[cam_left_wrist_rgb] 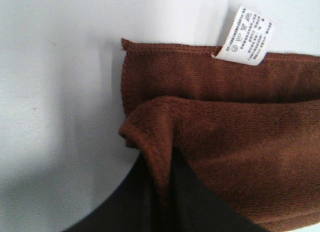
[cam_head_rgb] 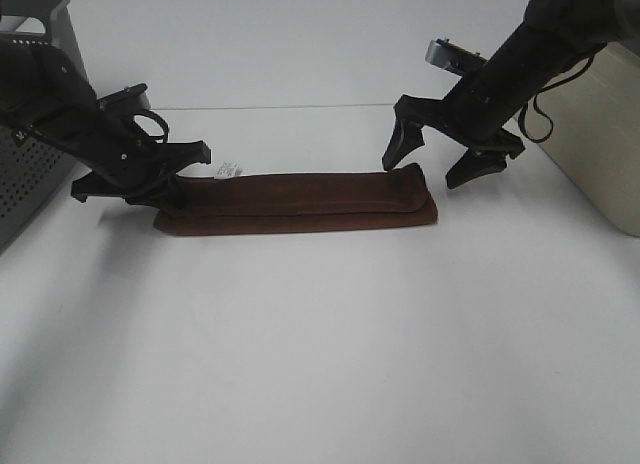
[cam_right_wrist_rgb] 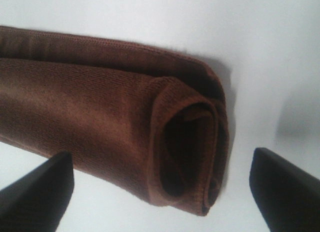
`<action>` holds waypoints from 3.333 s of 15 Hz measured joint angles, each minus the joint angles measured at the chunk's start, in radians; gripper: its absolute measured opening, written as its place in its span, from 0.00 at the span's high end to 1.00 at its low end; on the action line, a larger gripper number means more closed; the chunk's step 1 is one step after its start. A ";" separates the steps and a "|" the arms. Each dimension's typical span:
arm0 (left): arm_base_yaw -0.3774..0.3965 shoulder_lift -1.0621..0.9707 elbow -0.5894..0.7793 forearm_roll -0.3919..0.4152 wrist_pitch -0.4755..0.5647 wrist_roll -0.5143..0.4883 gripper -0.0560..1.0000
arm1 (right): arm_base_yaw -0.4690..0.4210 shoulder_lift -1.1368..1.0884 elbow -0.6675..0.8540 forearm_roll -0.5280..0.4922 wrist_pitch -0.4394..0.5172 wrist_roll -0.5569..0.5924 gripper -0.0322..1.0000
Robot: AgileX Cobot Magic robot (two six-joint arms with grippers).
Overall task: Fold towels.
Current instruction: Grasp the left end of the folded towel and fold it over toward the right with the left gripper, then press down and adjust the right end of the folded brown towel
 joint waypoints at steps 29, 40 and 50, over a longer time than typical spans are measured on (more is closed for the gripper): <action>-0.245 0.139 -0.731 0.104 0.382 -0.372 0.40 | 0.000 -0.129 0.000 0.121 0.169 -0.023 0.11; -0.085 0.139 -0.769 0.389 0.677 -0.371 0.40 | 0.160 0.100 0.000 0.736 0.181 -0.369 0.12; -0.085 0.135 -0.769 0.405 0.755 -0.357 0.40 | 0.029 0.093 0.000 0.488 0.170 -0.338 0.12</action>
